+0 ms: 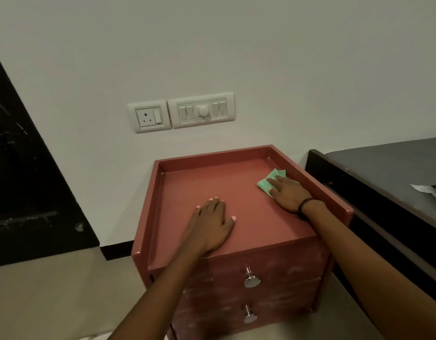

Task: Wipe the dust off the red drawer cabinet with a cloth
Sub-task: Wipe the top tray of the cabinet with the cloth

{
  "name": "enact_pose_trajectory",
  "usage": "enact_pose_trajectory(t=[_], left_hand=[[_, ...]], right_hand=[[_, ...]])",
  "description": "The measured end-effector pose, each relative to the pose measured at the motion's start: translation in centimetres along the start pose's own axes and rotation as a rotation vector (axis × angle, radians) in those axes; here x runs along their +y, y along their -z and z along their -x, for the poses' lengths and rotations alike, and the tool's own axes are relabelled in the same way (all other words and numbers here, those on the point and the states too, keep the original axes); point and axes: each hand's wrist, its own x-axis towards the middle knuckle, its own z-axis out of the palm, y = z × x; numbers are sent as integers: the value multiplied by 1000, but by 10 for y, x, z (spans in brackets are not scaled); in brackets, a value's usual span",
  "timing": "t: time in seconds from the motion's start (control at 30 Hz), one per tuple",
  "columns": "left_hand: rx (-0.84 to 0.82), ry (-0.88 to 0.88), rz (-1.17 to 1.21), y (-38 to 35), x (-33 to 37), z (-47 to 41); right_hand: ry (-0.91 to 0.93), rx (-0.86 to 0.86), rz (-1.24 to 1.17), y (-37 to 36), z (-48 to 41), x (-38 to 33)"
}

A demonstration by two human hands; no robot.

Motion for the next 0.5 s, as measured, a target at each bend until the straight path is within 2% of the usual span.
enact_pose_trajectory(t=[0.27,0.5], left_hand=[[-57,-55,22,16,6,18],[-111,-167,-25,23,-15,43]], right_hand=[[-60,-56,5,-2,116,-12],[-131,-100,52,12,142,-42]])
